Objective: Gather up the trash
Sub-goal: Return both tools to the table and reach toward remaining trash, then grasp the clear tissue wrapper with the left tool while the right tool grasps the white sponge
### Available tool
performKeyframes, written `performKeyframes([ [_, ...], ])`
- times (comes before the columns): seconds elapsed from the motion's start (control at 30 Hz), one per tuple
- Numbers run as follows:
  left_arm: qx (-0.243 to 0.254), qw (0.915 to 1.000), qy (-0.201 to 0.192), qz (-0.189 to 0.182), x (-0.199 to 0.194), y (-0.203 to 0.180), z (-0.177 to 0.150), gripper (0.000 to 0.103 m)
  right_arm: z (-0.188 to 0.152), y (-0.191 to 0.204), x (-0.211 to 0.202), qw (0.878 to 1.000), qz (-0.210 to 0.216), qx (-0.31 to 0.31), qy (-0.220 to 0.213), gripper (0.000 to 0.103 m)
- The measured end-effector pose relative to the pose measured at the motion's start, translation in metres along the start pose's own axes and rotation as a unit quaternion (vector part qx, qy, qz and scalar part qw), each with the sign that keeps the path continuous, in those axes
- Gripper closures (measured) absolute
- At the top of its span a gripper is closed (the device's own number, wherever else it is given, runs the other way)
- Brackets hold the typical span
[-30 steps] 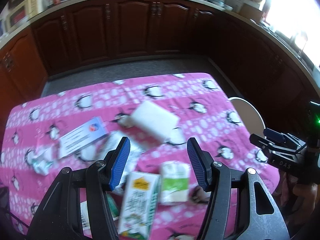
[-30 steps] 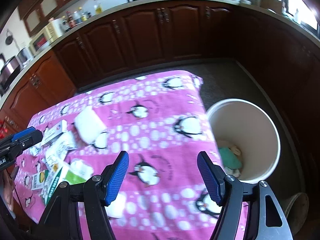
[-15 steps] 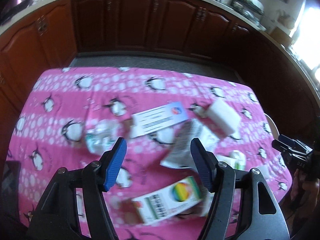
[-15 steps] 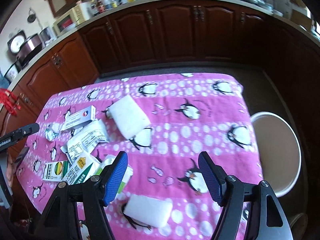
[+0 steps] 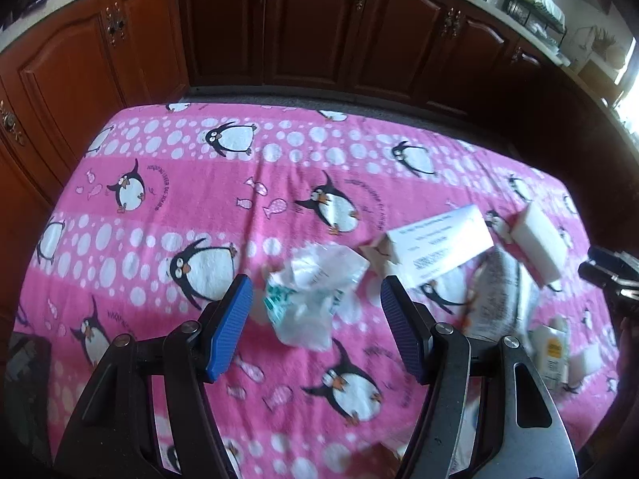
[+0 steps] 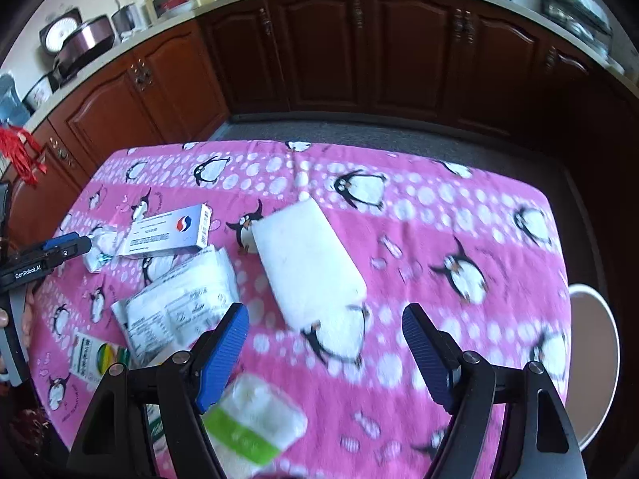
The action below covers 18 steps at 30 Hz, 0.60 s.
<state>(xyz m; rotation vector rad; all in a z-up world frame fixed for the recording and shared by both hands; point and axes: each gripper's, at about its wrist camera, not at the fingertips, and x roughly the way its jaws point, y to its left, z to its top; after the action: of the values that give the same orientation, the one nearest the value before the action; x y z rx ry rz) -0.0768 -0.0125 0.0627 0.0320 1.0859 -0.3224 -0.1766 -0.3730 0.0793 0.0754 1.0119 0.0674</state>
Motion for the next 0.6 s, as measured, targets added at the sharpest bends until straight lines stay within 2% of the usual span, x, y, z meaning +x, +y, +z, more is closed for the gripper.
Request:
performKeyframes([
  [0.17, 0.027, 0.9993, 0.017, 0.019, 0.02, -0.001, 0.003, 0.037, 0.016, 0.002, 0.021, 1.0, 0.0, -0.01, 0.012, 0.025],
  [0.27, 0.03, 0.9993, 0.019, 0.007, 0.025, -0.002, 0.003, 0.039, 0.021, 0.004, 0.031, 1.0, -0.005, -0.02, 0.019, 0.025],
  [0.33, 0.022, 0.9996, 0.018, -0.001, 0.027, 0.0, 0.003, 0.049, 0.023, 0.005, 0.039, 0.999, -0.008, -0.025, 0.027, 0.025],
  [0.4, 0.013, 0.9996, 0.024, -0.006, 0.03, 0.002, 0.003, 0.071, 0.024, 0.005, 0.048, 0.999, -0.005, -0.026, 0.037, 0.025],
  [0.47, 0.012, 0.9996, 0.022, -0.009, 0.031, 0.004, 0.003, 0.076, 0.022, 0.006, 0.052, 0.999, 0.0, -0.025, 0.041, 0.028],
  [0.5, 0.015, 0.9997, 0.021, -0.004, 0.029, 0.002, 0.002, 0.081, 0.022, 0.007, 0.054, 0.999, 0.003, -0.025, 0.044, 0.039],
  [0.6, 0.021, 0.9996, 0.02, -0.002, 0.022, -0.002, 0.0, 0.085, 0.019, 0.008, 0.053, 0.999, 0.002, -0.026, 0.039, 0.042],
])
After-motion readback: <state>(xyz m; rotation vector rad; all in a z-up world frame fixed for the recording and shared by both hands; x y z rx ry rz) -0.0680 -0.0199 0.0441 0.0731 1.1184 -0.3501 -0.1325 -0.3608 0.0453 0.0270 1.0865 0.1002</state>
